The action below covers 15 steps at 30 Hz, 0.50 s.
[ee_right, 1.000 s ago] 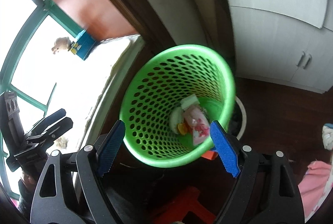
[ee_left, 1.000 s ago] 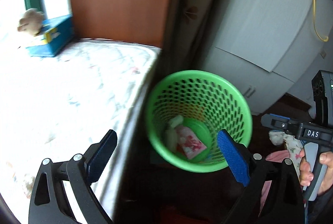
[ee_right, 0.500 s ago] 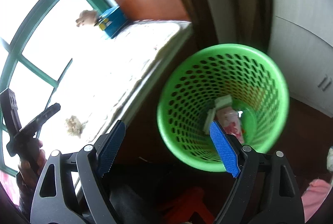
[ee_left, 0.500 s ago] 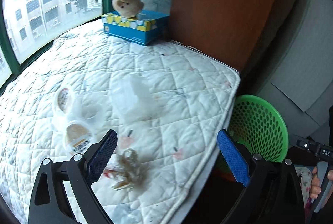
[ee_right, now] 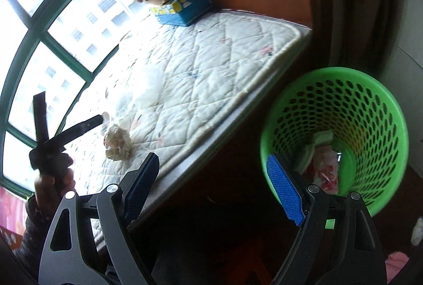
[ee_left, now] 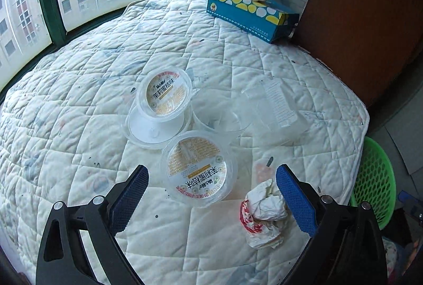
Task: Collect trash
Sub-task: 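Move both tools back over the mattress toward the crumpled tissue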
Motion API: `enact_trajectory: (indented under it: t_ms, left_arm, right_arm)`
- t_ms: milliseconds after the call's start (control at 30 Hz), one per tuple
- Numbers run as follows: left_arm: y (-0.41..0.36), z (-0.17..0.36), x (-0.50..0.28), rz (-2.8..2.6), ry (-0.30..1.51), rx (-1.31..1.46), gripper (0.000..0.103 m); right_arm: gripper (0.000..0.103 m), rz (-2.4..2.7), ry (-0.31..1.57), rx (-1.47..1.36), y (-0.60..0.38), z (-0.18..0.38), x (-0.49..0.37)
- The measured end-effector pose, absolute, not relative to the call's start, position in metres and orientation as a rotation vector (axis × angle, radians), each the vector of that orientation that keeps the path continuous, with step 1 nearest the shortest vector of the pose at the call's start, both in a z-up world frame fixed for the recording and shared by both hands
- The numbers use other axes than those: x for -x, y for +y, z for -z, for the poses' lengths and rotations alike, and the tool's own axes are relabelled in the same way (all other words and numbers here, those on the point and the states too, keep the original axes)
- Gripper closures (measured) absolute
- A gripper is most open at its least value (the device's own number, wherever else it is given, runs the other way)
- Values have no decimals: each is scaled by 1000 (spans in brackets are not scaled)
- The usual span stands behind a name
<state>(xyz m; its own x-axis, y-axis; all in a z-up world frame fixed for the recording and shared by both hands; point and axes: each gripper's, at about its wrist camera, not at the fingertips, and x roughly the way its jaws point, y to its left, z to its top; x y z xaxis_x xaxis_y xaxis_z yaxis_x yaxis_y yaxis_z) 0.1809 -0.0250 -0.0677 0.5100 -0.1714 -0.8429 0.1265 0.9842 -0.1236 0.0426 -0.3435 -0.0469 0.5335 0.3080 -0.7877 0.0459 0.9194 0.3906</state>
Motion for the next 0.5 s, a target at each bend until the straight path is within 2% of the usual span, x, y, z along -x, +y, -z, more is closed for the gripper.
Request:
enact_trajectory:
  t_ms: [367, 500]
  left_arm:
    - [-20, 92, -198, 192, 1068, 94, 10]
    - [-20, 95, -202, 197, 1083, 102, 28]
  right_arm:
    - [20, -229, 1036, -337, -306, 51, -55]
    - [20, -246, 1045, -321, -297, 52, -57]
